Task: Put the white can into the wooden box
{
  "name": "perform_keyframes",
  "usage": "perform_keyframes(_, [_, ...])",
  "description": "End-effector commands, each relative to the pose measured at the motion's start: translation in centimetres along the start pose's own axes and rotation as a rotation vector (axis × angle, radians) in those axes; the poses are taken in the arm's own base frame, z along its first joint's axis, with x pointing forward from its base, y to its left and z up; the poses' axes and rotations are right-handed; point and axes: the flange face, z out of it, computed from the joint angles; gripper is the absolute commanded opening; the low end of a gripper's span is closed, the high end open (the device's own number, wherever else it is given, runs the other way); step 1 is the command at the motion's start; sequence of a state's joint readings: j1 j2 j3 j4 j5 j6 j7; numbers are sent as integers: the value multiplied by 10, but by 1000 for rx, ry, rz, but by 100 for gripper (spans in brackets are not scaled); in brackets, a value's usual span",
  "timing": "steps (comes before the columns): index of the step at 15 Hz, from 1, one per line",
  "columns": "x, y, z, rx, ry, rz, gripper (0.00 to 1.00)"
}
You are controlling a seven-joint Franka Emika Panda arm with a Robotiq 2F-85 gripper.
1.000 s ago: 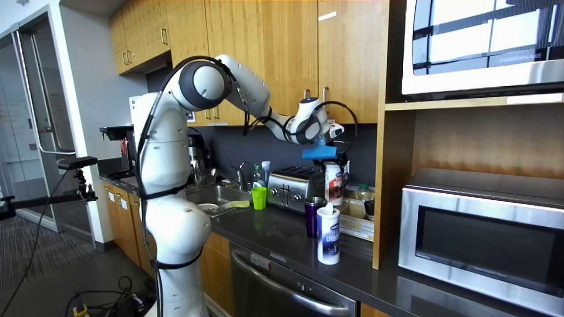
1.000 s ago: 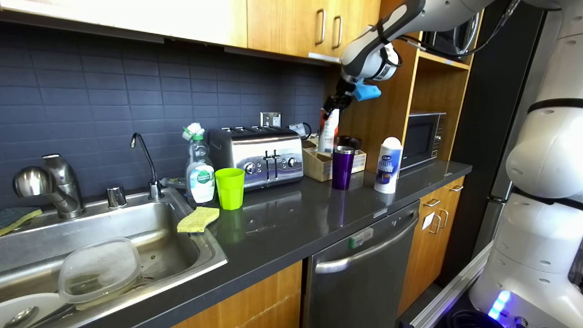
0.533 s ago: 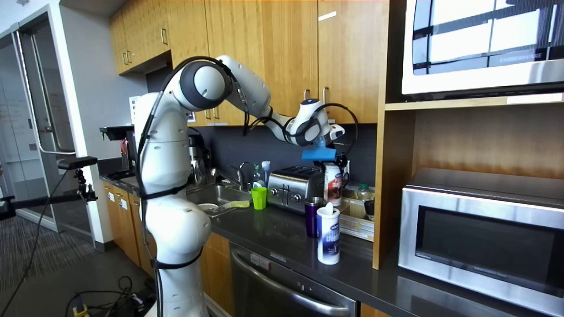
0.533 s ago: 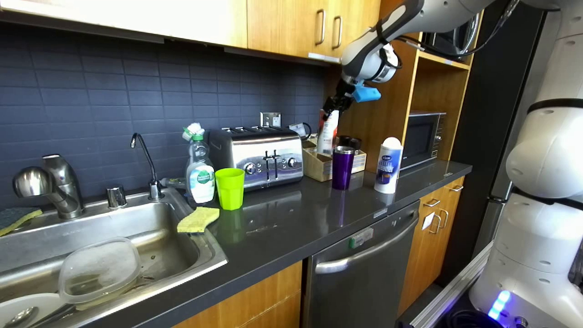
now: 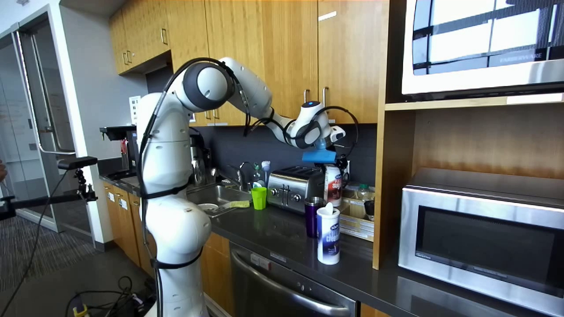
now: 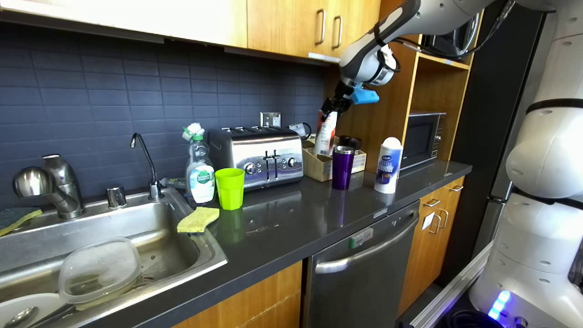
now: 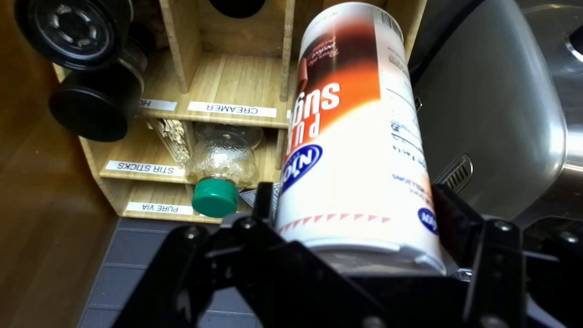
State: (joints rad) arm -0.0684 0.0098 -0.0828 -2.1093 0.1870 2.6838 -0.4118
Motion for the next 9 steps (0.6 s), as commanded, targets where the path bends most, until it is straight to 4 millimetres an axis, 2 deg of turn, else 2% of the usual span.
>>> perform_keyframes(1, [6,-1,-4,6,40,-8,60])
perform_keyframes(9, [5,4,5,13,49,-11,60])
